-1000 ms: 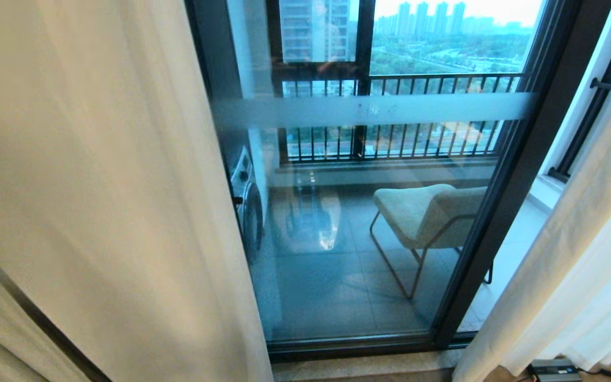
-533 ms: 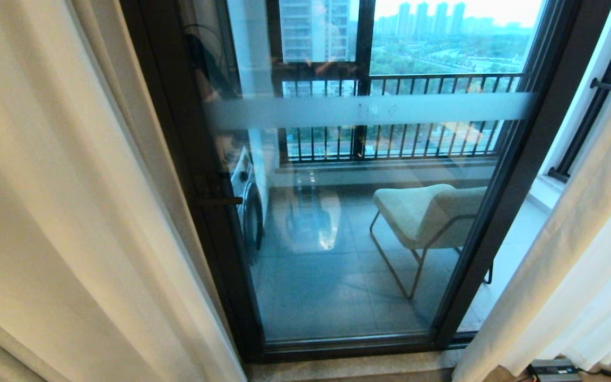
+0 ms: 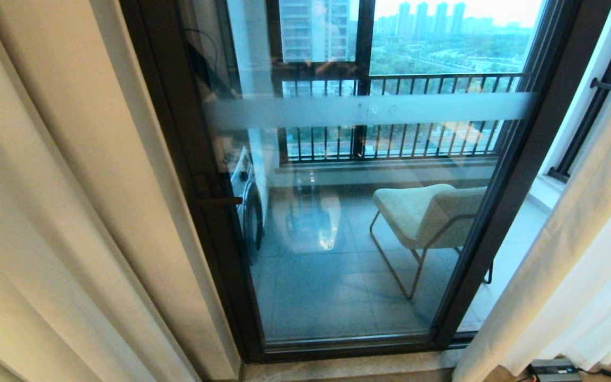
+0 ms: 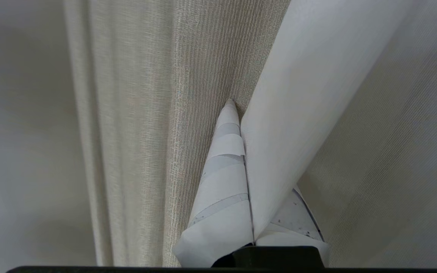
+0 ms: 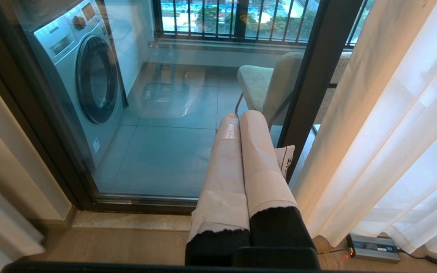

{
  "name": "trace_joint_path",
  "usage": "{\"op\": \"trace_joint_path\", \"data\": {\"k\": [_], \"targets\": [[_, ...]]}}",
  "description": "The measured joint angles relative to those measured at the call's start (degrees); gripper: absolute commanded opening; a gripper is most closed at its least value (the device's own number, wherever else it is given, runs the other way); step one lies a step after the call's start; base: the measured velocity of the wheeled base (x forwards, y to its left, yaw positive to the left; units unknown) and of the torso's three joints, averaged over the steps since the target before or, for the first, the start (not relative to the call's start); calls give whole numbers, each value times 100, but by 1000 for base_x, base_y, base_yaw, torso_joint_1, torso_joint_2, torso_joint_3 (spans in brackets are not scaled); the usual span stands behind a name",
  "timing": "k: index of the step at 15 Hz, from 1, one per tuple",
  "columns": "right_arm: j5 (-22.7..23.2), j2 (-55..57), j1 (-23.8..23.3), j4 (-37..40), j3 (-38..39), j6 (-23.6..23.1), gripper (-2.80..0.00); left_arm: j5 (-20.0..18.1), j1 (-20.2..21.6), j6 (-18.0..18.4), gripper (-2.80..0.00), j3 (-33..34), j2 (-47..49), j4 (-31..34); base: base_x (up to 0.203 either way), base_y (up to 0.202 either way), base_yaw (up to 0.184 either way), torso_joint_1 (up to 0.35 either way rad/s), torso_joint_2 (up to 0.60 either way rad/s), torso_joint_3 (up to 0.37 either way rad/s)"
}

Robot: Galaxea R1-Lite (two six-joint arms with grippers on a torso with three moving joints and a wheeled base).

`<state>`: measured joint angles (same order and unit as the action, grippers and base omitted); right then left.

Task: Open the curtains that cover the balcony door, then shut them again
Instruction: Pull the inner curtains open on both sides

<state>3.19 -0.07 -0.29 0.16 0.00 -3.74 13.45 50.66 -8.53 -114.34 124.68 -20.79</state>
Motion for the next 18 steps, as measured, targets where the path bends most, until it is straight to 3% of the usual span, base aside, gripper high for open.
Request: {"op": "trace_joint_path", "data": {"k": [10, 18], "targets": [[0, 0, 2, 2, 0, 0, -280, -96, -121, 27, -280, 11, -173, 44, 0, 0, 0, 0, 0, 0], [0, 0, 2, 0, 0, 0, -280, -332, -399, 327, -280, 48, -716, 7, 0, 0, 0, 0, 0, 0]]}}
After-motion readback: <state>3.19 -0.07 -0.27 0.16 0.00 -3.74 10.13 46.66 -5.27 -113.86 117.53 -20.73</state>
